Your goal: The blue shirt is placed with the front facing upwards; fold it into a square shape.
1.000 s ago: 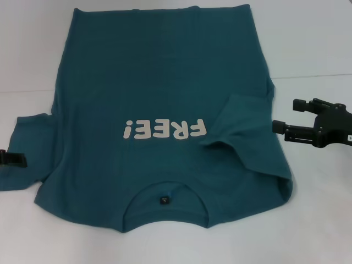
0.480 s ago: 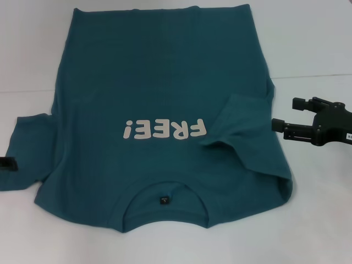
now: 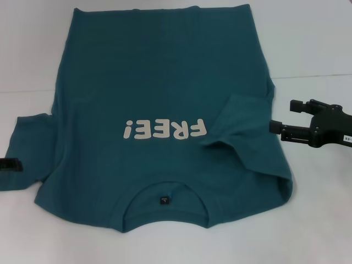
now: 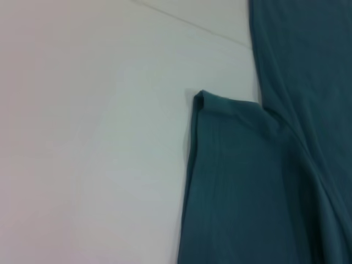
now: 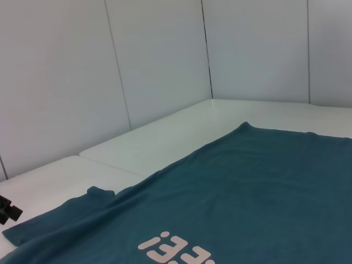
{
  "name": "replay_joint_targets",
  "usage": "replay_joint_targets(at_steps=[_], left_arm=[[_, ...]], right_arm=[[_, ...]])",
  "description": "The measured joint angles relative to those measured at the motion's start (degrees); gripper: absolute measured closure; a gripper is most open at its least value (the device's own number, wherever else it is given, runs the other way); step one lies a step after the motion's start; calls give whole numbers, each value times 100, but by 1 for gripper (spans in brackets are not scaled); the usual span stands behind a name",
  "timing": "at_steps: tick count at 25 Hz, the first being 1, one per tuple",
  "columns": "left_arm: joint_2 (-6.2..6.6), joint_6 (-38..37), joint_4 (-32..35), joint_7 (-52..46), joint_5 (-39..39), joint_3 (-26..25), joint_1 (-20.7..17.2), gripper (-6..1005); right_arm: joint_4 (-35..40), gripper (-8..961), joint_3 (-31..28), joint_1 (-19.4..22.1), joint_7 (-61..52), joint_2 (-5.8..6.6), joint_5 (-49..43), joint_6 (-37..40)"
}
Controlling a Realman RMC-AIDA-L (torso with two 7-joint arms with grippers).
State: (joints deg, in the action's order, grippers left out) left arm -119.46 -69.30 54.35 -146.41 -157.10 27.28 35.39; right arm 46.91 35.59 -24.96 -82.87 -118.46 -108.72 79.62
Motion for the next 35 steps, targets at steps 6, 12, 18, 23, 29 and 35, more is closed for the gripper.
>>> replay_joint_targets(at_steps=[6, 12, 18, 23, 29, 35], left_arm=[[2, -5, -13, 6, -37, -9, -18, 125], [-6, 31, -13, -3, -54, -12, -75, 124], [-22, 132, -38, 6, -86, -12, -103, 123], [-31, 203, -80, 8, -97, 4, -103, 124], [-29, 313, -206, 8, -102, 17, -74, 123], [-30, 395, -332, 8, -102, 46, -32, 124]], right_arm=[[0, 7, 0, 0, -17, -20, 0, 0], [2, 7, 0, -8, -26, -19, 0, 0], [2, 7, 0, -9, -34, -35, 0, 1], [2, 6, 0, -9, -37, -43, 0, 1], [-3, 6, 0, -4, -37, -54, 0, 1], [-7, 6, 0, 8, -37, -60, 0, 1]])
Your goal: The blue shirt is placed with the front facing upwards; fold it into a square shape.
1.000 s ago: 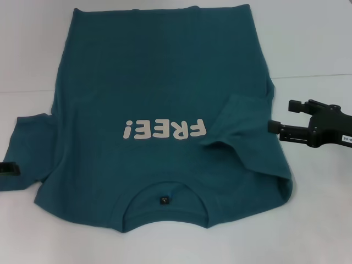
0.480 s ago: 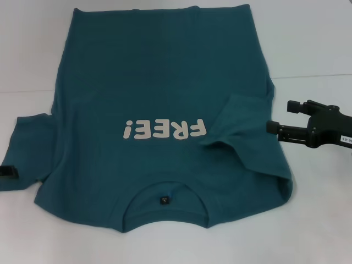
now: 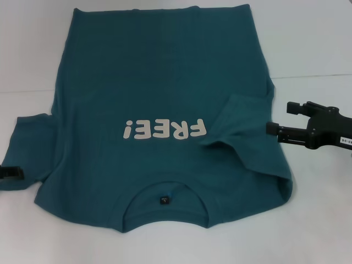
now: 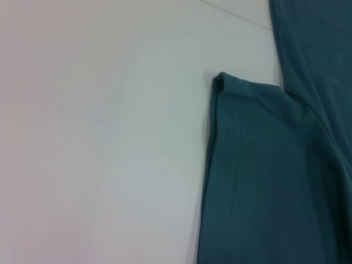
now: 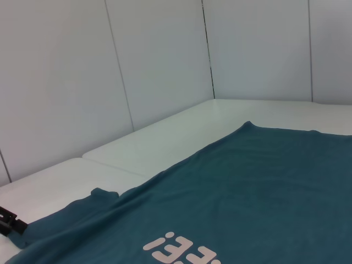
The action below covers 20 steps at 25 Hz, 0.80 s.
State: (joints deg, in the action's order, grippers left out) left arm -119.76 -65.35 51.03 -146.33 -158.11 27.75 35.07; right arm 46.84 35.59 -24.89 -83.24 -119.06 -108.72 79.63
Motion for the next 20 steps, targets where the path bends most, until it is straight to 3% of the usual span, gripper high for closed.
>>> replay_joint_targets(at_steps=[20], left_arm=[[-13, -4, -78, 17, 219, 3, 95, 124]], right_arm=[[0, 5, 0, 21, 0, -16, 0, -51]])
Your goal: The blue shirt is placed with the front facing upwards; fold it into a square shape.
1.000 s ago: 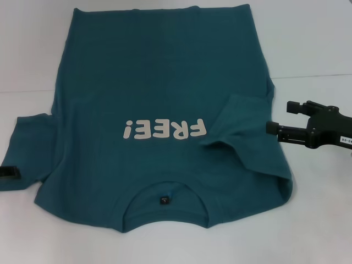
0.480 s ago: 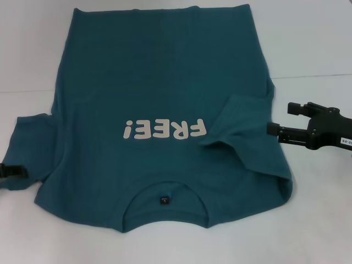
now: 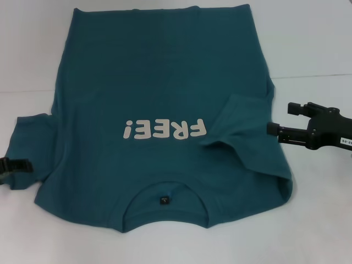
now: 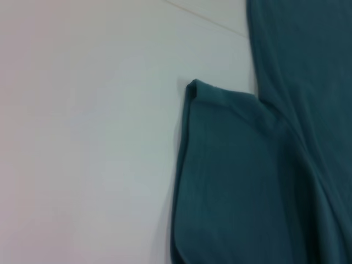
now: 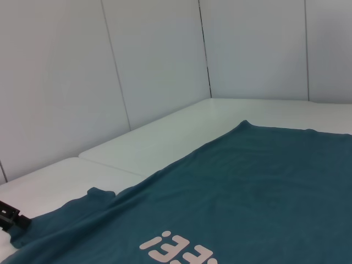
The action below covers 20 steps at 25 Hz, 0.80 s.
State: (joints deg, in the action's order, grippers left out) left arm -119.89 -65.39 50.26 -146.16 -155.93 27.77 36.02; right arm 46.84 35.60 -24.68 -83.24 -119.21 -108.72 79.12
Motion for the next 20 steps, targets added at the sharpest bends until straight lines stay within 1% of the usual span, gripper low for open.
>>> replay_joint_targets(at_steps=[3, 9, 20], left_arm=[[1, 6, 1, 5, 22, 0, 1, 126], [10, 54, -58, 2, 23, 0, 2, 209], [33, 352, -268, -70, 4, -47, 6, 237]], right_arm=[[0, 6, 0, 11, 0, -5, 0, -2], [0, 6, 0, 21, 0, -14, 0, 12], [0, 6, -22, 25, -61, -14, 0, 20]])
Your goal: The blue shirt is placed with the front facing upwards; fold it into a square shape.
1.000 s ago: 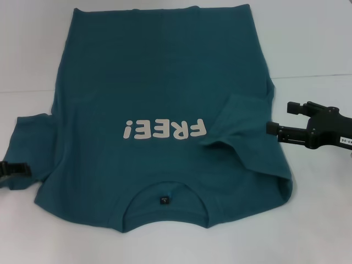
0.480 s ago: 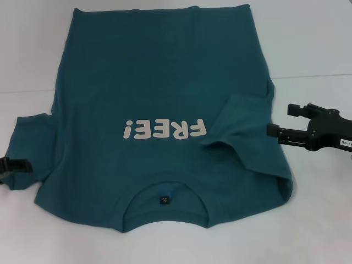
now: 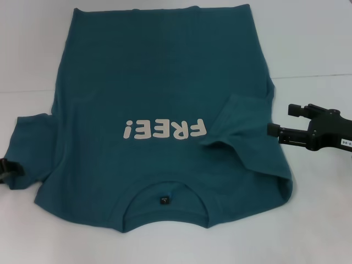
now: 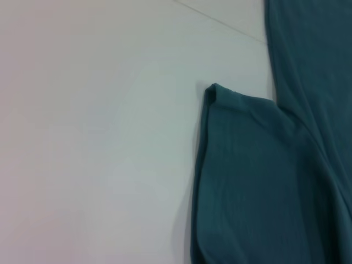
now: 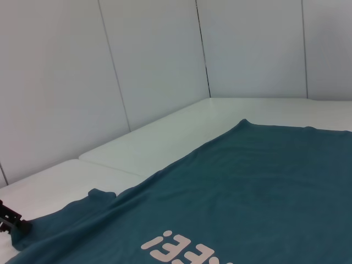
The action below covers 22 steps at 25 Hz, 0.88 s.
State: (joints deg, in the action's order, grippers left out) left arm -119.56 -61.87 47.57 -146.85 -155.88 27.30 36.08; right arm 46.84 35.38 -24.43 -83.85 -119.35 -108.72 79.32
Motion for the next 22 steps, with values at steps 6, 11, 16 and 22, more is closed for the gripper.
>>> replay_joint_targets(at_steps=[6, 11, 16, 22], left_arm=[[3, 43, -29, -5, -19, 6, 22, 493], [3, 53, -29, -7, -33, 19, 22, 688], [3, 53, -29, 6, -38, 26, 12, 925], [-9, 53, -29, 52, -39, 39, -9, 950]], right_arm=[[0, 5, 21, 0, 0, 0, 0, -12], [-2, 5, 22, 0, 0, 0, 0, -14], [-5, 5, 22, 0, 0, 0, 0, -19], [-14, 5, 22, 0, 0, 0, 0, -22]])
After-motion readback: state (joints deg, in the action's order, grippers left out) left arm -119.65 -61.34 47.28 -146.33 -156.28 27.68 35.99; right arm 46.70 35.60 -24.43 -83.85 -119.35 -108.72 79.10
